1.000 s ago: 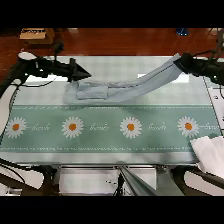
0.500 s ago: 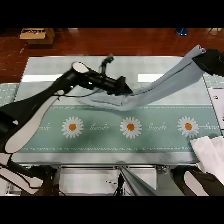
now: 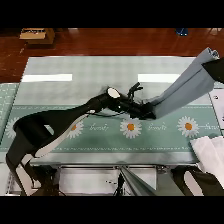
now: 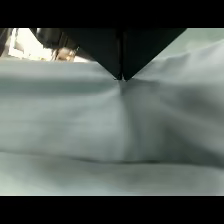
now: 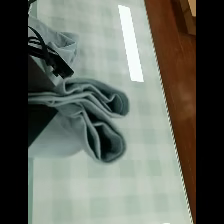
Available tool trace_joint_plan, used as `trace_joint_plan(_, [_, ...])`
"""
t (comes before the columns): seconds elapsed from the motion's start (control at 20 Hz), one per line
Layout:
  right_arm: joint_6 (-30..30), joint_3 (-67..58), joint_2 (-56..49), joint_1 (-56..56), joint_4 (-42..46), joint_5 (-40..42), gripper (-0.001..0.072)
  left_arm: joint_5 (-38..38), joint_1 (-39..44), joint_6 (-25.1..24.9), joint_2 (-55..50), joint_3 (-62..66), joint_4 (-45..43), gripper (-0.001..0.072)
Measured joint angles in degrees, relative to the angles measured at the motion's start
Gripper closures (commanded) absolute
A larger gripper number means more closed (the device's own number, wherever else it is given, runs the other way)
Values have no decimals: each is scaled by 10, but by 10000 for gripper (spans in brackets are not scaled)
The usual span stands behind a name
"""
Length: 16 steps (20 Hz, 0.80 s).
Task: Fold the shirts.
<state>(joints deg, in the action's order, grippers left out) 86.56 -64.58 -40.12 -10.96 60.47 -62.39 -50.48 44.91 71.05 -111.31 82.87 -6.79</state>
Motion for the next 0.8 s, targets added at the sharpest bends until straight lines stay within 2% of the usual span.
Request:
trace_joint_plan(0.15, [1, 0, 20, 0, 28, -30, 688, 5, -17, -30, -9, 0, 43, 692])
trace_joint_plan(0.35, [3, 0, 27, 1, 58, -60, 688, -21, -109, -63, 37, 0, 40, 692])
trace_joint_plan(0.6, [-14, 0, -20, 3, 29, -66, 688, -86, -294, -77, 181, 0, -24, 691])
trace_joint_plan(0.8, [-25, 0, -94, 74, 10, -16, 688, -149, -483, -76, 308, 0, -57, 690])
